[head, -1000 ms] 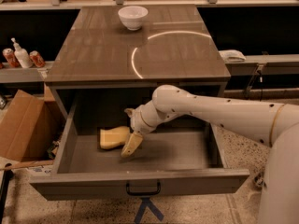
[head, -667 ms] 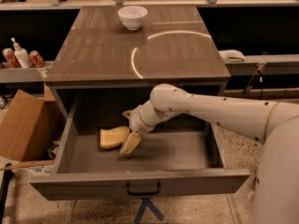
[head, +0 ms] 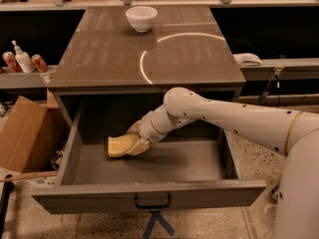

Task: Pick sponge from top drawer and place on counter

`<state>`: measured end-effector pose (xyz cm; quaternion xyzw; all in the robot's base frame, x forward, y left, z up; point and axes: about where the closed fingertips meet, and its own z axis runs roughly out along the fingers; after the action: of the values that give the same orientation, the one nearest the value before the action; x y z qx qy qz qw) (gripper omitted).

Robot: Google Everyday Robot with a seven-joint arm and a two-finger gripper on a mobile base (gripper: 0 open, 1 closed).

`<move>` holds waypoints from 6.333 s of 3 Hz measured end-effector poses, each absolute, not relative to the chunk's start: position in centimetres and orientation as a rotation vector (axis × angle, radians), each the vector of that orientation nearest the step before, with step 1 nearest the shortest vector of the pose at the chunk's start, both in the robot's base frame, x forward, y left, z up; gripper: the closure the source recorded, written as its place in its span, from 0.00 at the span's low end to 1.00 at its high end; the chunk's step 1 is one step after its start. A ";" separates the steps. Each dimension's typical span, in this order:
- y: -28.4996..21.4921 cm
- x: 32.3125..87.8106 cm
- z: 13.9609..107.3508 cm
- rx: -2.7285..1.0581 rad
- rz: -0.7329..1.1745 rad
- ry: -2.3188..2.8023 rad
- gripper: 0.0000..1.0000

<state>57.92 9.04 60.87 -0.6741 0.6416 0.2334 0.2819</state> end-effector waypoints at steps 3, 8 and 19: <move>0.5 54.5 68.9 -1.552 0.693 1.579 1.00; -7.1 54.3 84.7 -1.537 0.286 1.435 1.00; -6.1 80.3 86.4 -1.262 0.308 1.818 0.00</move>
Offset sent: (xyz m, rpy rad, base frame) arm -0.0399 -0.1045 0.0945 0.3259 -0.0714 -0.0963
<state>80.31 -6.15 86.42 -0.5075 0.7314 0.1241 0.4383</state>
